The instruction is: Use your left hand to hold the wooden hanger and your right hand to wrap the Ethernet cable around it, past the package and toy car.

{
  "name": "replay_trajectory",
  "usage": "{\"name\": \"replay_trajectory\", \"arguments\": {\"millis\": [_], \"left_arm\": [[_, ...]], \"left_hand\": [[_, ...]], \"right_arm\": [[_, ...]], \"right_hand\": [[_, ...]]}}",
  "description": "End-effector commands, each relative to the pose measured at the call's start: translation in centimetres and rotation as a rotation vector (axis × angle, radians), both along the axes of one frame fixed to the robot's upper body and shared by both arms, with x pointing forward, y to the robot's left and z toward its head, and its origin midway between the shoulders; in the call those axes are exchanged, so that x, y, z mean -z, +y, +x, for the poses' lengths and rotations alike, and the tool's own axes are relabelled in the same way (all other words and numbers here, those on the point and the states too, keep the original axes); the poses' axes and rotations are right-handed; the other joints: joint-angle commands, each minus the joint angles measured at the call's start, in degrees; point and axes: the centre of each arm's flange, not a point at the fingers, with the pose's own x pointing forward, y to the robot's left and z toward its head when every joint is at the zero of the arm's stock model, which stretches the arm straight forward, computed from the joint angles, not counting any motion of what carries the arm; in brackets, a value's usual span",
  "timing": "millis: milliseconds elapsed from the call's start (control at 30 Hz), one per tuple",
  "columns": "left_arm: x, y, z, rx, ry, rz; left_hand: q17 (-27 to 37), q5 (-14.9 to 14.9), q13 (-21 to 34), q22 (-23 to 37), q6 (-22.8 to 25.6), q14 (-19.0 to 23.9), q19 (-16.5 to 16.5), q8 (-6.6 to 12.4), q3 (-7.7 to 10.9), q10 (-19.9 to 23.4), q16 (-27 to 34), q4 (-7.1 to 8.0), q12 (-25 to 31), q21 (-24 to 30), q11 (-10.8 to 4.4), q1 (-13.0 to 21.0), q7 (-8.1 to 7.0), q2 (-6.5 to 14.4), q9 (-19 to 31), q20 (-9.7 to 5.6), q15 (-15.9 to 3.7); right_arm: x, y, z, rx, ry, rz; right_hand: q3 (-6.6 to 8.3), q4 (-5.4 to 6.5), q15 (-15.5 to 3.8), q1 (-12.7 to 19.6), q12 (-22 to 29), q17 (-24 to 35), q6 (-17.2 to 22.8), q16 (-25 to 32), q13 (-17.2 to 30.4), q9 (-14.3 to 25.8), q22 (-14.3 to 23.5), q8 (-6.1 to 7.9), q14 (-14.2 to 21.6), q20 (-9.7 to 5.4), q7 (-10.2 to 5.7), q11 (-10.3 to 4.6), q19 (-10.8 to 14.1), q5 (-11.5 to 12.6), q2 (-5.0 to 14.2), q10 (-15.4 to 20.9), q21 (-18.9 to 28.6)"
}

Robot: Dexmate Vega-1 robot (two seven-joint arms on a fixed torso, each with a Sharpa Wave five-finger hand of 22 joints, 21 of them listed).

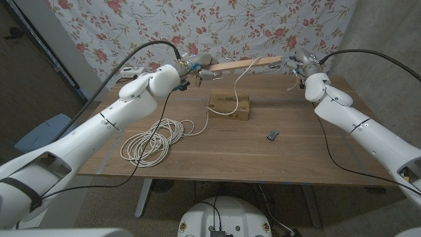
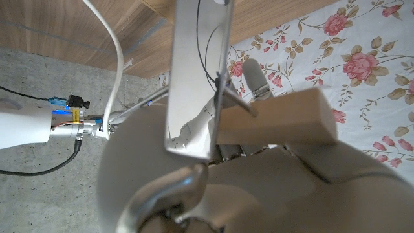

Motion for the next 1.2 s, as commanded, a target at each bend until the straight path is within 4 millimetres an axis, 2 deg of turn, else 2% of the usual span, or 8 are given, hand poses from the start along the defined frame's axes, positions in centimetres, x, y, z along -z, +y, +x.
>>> {"name": "replay_trajectory", "arguments": {"millis": [33, 633, 1200], "left_arm": [[-0.4, 0.3, -0.5, -0.023, -0.023, -0.015], [-1.2, 0.5, 1.6, -0.103, -0.098, -0.065], [-1.4, -0.2, 2.8, -0.137, -0.136, -0.094]], "left_hand": [[0.14, 0.45, 0.33, 0.14, 2.03, 0.25, -0.01, 0.29, -0.13, 0.51, -0.07, 0.02, -0.12, -0.08, 0.0, 0.16, -1.61, 0.58, 0.19, -0.01, 0.15], [0.4, 0.69, 0.49, 0.22, 1.87, 0.42, 0.0, 0.16, -0.54, 0.63, -0.17, 0.04, -0.24, 0.01, 0.07, 0.27, -1.65, 0.71, 0.07, -0.11, 0.1], [0.37, 0.81, 0.66, 0.23, 1.92, 0.64, -0.01, 0.26, -0.84, 0.63, -0.33, -0.01, -0.34, 0.03, 0.13, 0.43, -1.6, 0.8, 0.2, 0.02, 0.14]], "right_arm": [[3.0, -1.4, 1.0, 0.002, 0.079, 0.05], [8.4, 0.5, 1.1, -0.117, 0.15, 0.081], [11.4, 2.5, -0.9, -0.199, 0.178, 0.067]], "right_hand": [[-0.32, 0.13, -5.67, 0.81, -0.07, 0.17, -0.16, 0.56, 0.06, 0.05, -0.11, 0.64, -0.46, -4.74, -0.04, -2.58, -0.12, 0.3, 0.53, -1.87, 0.57], [-0.64, 0.12, -5.67, 1.11, -0.02, 0.14, -0.04, 1.43, 0.37, -0.11, -0.97, 0.88, -0.71, -4.44, 0.07, -2.34, -0.44, 0.46, 0.68, -1.73, 1.67], [-0.93, 0.15, -5.65, 1.36, -0.05, 0.11, -0.07, 2.18, 0.51, -0.12, -1.82, 1.15, -0.97, -4.34, 0.22, -2.28, -0.78, 0.54, 0.77, -1.95, 2.76]]}}
